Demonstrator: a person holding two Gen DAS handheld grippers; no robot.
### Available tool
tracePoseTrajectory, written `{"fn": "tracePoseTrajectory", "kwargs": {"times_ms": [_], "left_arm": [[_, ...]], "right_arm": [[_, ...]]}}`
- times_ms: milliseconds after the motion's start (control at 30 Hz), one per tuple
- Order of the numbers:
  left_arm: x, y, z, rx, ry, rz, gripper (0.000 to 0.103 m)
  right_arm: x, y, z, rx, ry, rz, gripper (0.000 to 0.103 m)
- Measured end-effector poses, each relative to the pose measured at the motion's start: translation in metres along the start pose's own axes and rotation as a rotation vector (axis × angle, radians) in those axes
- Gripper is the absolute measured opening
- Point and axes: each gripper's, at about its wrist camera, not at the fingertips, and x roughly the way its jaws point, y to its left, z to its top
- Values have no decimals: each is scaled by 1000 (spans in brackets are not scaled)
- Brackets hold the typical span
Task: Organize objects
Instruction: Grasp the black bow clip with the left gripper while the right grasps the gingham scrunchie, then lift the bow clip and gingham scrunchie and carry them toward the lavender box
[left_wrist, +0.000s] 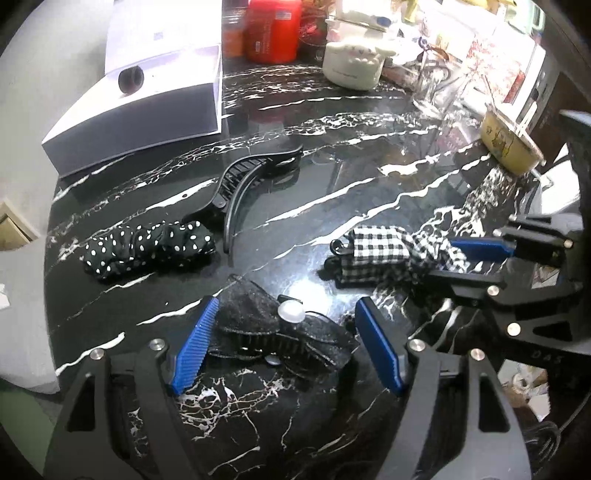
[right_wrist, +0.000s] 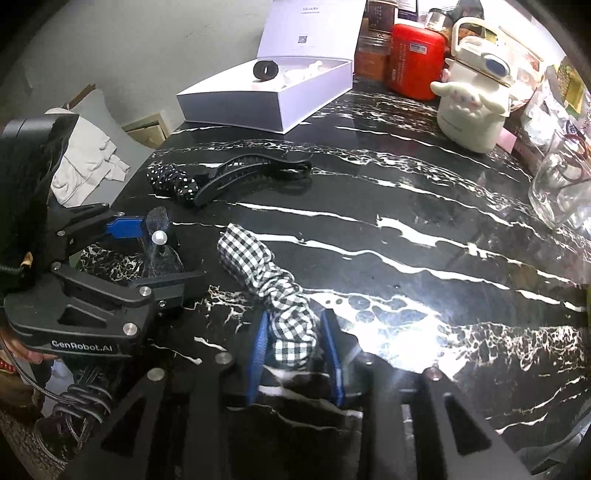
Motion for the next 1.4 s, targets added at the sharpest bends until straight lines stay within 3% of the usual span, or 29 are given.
{"fn": "tracePoseTrajectory", "kwargs": {"times_ms": [100,367,500,900,1067,1233,1400], "left_arm": [[-1,-2,-2,22,-8,8,62],[-7,-3,-7,30,-12,-36,52],[-10,-6,-10,37,-1,-95,47],[-24,-6,-23,88,1,-102,47],[-23,6,-26,49,12,-67,47],[-24,16,-28,-1,1,-72,54],[-24,19,-30,1,3,-26,62]], "right_arm": [[0,0,0,-3,-1,9,36],[-1,7,2,-18,-26,30,39],[-3,13,2,-49,-28,51,39],[-5,30,1,-102,-16,129,39],[-3,34,6,-83,-31,119,39],[2,31,12,-48,-53,72,40],[12,32,10,-62,-36,42,40]]}}
